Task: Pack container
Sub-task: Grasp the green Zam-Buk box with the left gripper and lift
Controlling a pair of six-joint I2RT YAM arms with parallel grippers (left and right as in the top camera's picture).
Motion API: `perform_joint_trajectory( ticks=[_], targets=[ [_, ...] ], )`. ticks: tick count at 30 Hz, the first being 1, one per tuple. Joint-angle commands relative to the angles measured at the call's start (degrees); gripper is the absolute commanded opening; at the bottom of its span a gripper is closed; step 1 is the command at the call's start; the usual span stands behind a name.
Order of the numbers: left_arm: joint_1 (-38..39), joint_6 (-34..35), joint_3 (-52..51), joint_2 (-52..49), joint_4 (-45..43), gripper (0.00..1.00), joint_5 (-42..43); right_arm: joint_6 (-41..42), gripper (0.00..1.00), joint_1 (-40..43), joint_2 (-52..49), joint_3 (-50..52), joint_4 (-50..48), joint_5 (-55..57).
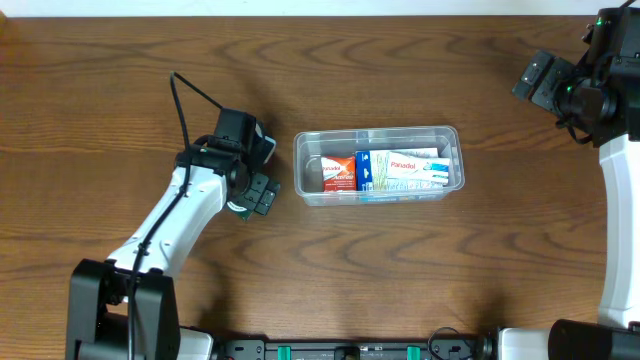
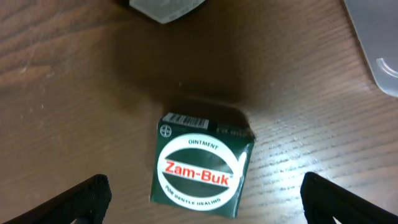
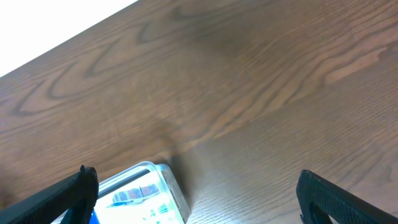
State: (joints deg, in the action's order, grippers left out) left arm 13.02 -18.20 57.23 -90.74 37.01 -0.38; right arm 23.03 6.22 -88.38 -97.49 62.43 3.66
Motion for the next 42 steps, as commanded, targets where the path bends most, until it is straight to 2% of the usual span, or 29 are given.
perform_joint_trajectory(
  ticks=[1,8,14,18,21,28,33,38,42],
  targets=[
    [-0.15,-2.03,-0.92,-2.73,-0.2,0.98,0.15,0.5,0.99,0.31,0.31,-0.63,0.2,0.42],
    [-0.15,-2.08,-0.92,-8.15,-0.02,0.98,0.15,0.5,0.99,0.31,0.31,-0.63,0.2,0.42],
    [-0.15,-2.08,-0.94,-8.83,0.44,0.98,0.15,0.5,0.99,0.31,0.31,-0.63,0.2,0.42],
    [-0.15,-1.14,-1.51,-8.87,1.62,0.99,0.2,0.5,0.99,0.31,0.31,-0.63,0.2,0.42],
    [-0.15,2.64,-1.66,-8.87,3.45,1.0,0.2,0.5,0.99,0.31,0.31,-0.63,0.17,0.42],
    [-0.15,5.46,-1.68,-8.87,4.0,0.85,0.17,0.5,0.99,0.31,0.31,-0.63,0.17,0.42],
    [-0.15,11.06,-1.68,-8.87,1.05,0.84,0.17,0.5,0.99,0.31,0.31,-0.63,0.17,0.42],
    [-0.15,18.45,-1.68,-8.87,-1.14,0.76,0.15,0.5,0.99,0.31,0.28,-0.63,0.17,0.42],
    [-0.15,20.09,-1.68,-8.87,-0.44,0.75,0.15,0.5,0.99,0.31,0.31,-0.63,0.2,0.42]
  ],
)
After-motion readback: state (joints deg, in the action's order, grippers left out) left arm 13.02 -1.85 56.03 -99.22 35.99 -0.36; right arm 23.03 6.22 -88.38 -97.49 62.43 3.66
